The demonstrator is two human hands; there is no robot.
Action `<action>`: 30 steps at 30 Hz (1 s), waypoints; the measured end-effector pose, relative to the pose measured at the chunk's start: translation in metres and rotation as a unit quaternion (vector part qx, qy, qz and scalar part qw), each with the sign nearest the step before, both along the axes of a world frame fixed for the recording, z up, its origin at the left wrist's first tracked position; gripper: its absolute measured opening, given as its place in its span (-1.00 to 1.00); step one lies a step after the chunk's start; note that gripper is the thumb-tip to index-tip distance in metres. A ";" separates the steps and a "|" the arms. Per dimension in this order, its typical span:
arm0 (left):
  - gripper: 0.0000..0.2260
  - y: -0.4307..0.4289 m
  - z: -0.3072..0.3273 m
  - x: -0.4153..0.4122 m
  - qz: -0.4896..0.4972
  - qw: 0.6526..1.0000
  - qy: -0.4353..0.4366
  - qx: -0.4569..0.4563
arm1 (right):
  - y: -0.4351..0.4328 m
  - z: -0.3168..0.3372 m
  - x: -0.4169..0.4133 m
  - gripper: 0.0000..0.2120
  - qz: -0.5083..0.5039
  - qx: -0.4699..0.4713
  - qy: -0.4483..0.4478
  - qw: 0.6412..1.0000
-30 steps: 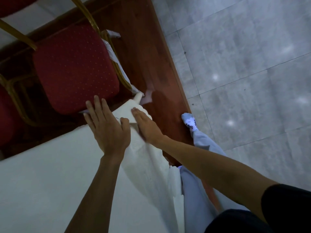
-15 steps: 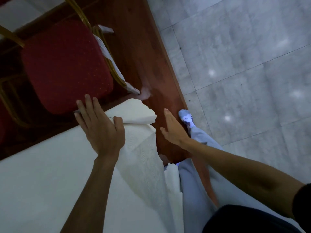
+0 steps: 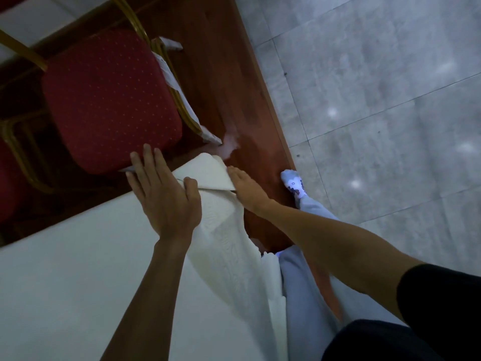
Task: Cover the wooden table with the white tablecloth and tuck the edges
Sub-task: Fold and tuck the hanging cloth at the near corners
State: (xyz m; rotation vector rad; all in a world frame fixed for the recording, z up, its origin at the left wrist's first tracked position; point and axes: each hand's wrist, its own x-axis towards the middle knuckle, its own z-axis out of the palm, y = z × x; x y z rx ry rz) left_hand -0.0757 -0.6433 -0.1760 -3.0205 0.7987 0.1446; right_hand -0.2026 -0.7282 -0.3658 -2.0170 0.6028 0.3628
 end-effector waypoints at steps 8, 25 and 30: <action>-0.34 -0.001 0.002 -0.002 -0.003 1.000 -0.001 0.018 | -0.021 0.005 -0.018 -0.09 0.051 -0.014 0.084 0.995; -0.35 0.001 -0.001 0.000 -0.002 1.000 -0.003 0.024 | 0.003 0.007 -0.023 -0.37 0.020 -0.028 0.000 0.999; -0.36 0.001 0.000 -0.001 0.000 1.000 -0.003 0.030 | -0.006 0.001 -0.024 -0.42 0.032 -0.007 0.073 0.997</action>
